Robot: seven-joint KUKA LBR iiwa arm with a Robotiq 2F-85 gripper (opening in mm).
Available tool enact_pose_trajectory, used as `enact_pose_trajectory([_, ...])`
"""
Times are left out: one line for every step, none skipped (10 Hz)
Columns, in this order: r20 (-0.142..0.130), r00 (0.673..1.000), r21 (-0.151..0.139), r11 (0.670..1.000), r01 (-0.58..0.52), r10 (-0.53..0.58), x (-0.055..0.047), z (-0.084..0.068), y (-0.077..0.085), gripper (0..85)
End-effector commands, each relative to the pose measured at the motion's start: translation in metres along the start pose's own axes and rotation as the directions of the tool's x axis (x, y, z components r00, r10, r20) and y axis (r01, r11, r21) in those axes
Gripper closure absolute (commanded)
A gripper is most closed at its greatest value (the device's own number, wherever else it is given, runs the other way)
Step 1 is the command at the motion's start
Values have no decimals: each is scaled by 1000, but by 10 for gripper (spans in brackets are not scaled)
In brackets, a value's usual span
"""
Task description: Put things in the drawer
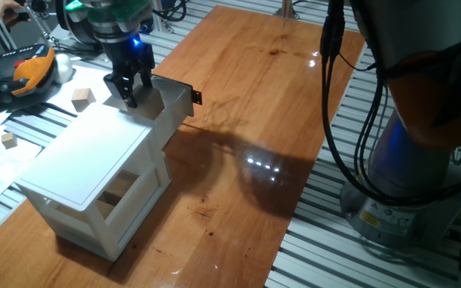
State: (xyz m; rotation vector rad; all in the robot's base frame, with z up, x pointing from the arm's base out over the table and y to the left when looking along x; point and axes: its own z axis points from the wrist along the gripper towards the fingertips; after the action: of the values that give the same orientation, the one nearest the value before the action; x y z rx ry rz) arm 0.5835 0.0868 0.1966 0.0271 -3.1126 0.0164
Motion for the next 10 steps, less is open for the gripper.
enact_pose_trajectory([2,1000,-2,1000,0,0,0,1,0,850])
enact_pose_trajectory([2,1000,-2,1000,0,0,0,2,-1,850])
enact_pose_trajectory([3,1000,-1,1000,6,-6,0,4,-1,850])
enact_pose_trajectory([3,1000,-3,1000,11,-11,1,5,-1,850])
enact_pose_trajectory([3,1000,-6,1000,12,-12,2,7,-1,850])
enact_pose_trajectory([5,1000,-12,1000,13,-12,2,8,-1,850])
enact_pose_trajectory([5,1000,-14,1000,14,-14,2,9,-1,850])
enact_pose_trajectory([7,1000,-14,1000,16,-16,2,9,-1,850])
enact_pose_trajectory([10,1000,-14,1000,10,-9,3,9,-1,850])
enact_pose_trajectory([13,1000,-14,1000,6,-6,3,9,0,850])
